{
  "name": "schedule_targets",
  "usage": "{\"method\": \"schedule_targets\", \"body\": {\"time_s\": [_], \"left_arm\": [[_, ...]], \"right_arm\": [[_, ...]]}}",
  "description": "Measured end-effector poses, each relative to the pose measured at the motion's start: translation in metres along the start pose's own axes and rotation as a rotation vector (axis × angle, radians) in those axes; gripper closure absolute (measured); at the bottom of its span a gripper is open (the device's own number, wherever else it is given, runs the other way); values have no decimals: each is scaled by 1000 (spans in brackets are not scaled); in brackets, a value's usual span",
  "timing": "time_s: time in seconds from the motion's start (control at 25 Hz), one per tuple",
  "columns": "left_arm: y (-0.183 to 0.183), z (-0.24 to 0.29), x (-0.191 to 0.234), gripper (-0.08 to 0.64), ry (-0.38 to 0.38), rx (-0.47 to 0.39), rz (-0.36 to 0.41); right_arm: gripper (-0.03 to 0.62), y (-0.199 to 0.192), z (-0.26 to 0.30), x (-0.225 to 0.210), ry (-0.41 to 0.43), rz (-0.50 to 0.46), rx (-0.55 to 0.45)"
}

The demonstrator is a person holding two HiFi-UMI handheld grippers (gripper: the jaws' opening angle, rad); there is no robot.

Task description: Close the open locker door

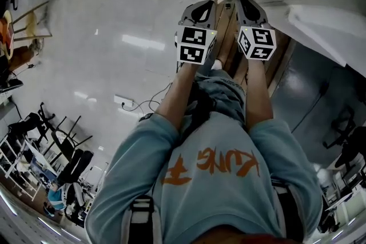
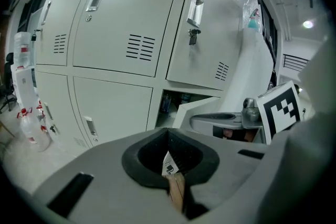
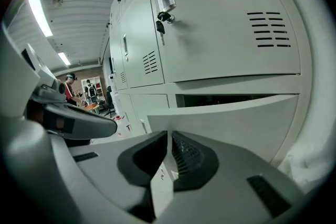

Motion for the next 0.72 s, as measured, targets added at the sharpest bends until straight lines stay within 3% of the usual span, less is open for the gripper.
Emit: {"method": "schedule_targets", "body": {"time_s": [0.24, 0.72], "left_arm": [[23, 16, 12, 541, -48, -9, 52], [62, 37, 32, 541, -77, -72, 82]], "right_arm": [[552, 16, 19, -8, -57, 32, -15], [552, 38, 42, -37, -218, 71, -23]]}}
Point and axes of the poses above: the fingertips, and each gripper's own axes: z forward along the fingers, x to its left, y out of its top, the point moved 7 cm from there along -z, backward along the fingers, and after that the axes turned 2 degrees about x, right-handed, at the moved point
